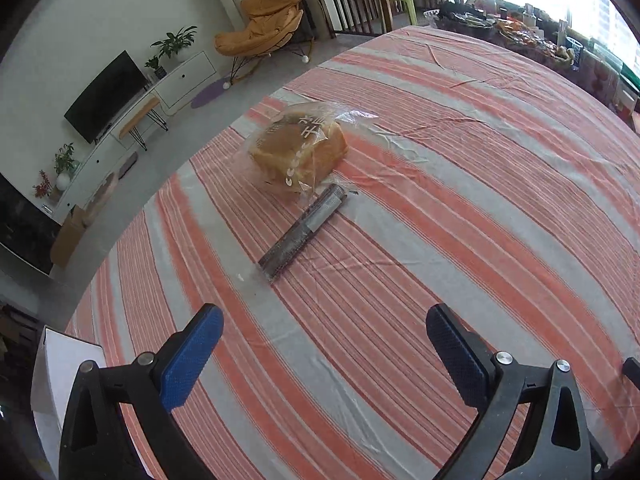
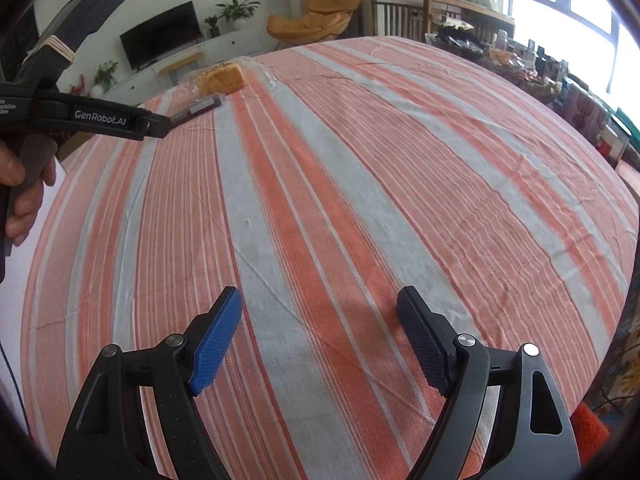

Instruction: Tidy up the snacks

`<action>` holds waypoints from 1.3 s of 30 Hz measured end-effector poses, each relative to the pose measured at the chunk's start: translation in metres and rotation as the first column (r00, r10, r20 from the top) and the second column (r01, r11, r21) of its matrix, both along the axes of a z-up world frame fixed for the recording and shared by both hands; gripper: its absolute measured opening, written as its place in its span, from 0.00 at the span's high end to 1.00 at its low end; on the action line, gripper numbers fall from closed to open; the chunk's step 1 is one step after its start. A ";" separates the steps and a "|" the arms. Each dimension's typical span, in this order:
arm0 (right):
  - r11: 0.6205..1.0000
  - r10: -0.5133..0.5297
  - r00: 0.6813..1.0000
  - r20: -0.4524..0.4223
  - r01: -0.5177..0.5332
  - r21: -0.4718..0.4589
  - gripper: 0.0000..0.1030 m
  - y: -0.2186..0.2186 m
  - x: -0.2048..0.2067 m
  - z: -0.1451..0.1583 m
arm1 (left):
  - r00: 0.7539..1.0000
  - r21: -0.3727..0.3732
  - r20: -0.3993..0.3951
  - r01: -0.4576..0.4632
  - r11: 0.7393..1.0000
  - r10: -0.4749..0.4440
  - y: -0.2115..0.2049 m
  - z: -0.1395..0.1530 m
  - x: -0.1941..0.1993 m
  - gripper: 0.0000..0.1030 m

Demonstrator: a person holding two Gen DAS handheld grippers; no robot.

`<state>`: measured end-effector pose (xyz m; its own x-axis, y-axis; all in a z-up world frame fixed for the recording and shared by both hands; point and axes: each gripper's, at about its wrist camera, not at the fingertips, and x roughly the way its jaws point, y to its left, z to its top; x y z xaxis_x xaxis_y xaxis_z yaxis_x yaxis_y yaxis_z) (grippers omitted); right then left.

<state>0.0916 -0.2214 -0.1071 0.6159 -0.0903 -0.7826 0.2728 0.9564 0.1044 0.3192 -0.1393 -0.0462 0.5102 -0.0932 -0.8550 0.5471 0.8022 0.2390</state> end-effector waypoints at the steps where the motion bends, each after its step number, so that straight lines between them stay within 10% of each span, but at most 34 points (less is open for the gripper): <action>1: 1.000 0.001 1.000 0.002 -0.001 0.005 0.19 -0.001 0.000 0.000 | 0.999 -0.009 -0.030 -0.014 1.000 0.013 -0.004 -0.006 0.018 0.16; 6: 1.000 0.008 1.000 0.002 -0.008 0.006 0.18 -0.001 0.002 0.000 | 0.996 -0.070 -0.093 -0.023 0.997 0.016 -0.014 -0.036 0.068 0.30; 10: 1.000 0.009 1.000 0.007 -0.010 0.013 0.17 -0.003 0.003 0.000 | 0.987 -0.234 -0.162 -0.043 0.971 0.005 0.002 -0.037 0.070 0.83; 23: 1.000 -0.003 1.000 0.015 0.003 0.022 0.17 -0.003 0.001 0.000 | 0.939 -0.299 -0.174 -0.339 0.892 0.298 0.114 -0.029 -0.096 0.83; 33: 1.000 0.000 1.000 -0.002 0.000 -0.023 0.17 0.005 0.002 -0.001 | 0.901 -0.307 -0.077 -0.430 0.849 0.428 0.150 -0.043 -0.120 0.82; 36: 1.000 0.000 1.000 -0.003 -0.001 -0.024 0.17 0.005 0.003 -0.002 | 0.902 -0.322 -0.051 -0.421 0.848 0.429 0.146 -0.043 -0.118 0.71; 39: 0.999 0.002 1.000 -0.007 -0.002 -0.034 0.17 0.006 0.003 -0.002 | 0.905 -0.302 -0.038 -0.414 0.859 0.423 0.139 -0.045 -0.117 0.36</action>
